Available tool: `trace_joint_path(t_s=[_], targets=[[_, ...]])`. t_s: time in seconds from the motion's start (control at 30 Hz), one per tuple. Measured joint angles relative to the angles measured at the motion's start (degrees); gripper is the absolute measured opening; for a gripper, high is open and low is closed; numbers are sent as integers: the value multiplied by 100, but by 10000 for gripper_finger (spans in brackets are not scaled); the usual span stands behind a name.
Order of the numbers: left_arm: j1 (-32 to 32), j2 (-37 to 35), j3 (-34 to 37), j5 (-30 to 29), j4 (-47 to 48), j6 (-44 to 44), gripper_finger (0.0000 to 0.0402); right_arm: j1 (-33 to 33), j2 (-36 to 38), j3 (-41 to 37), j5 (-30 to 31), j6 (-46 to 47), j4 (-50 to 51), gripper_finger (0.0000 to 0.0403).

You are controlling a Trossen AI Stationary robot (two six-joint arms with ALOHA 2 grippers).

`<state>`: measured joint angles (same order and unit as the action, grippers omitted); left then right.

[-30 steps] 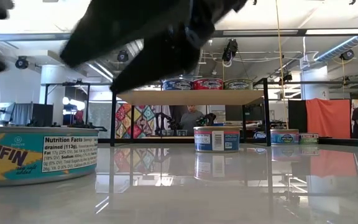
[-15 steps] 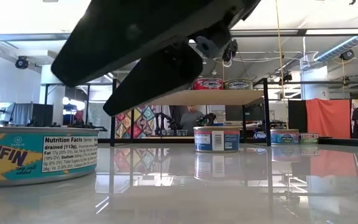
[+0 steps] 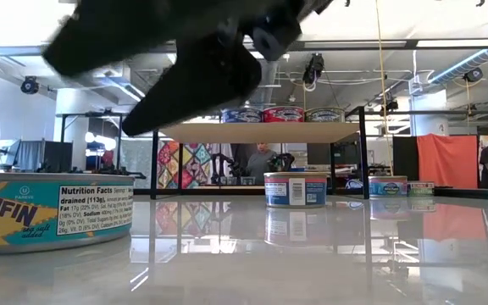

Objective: Stack canned seafood by type on shelf
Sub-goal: Put the bottom middle yellow-blue tuna can on the shelf

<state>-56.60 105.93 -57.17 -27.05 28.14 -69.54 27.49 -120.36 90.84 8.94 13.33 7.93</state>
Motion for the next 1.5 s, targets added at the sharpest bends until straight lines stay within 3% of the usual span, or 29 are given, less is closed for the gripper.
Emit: trace_joint_path(t_s=[0.13,0.33,0.77,1.1,1.3,1.5], targets=[[0,3,4,2,-19,0,0,-34,2,98,-54,225,64,400],[9,11,9,-70,-96,2,0,-180,-24,114,-755,630,109,400],[37,22,12,-277,-270,211,0,-87,-314,101,620,794,453,400],[42,27,12,-365,-287,308,0,-78,-544,102,1040,683,134,400],[44,27,12,-382,-279,303,0,-207,-541,106,1916,303,159,400],[-4,12,-62,-234,-205,23,0,-256,-352,106,1961,253,487,400]])
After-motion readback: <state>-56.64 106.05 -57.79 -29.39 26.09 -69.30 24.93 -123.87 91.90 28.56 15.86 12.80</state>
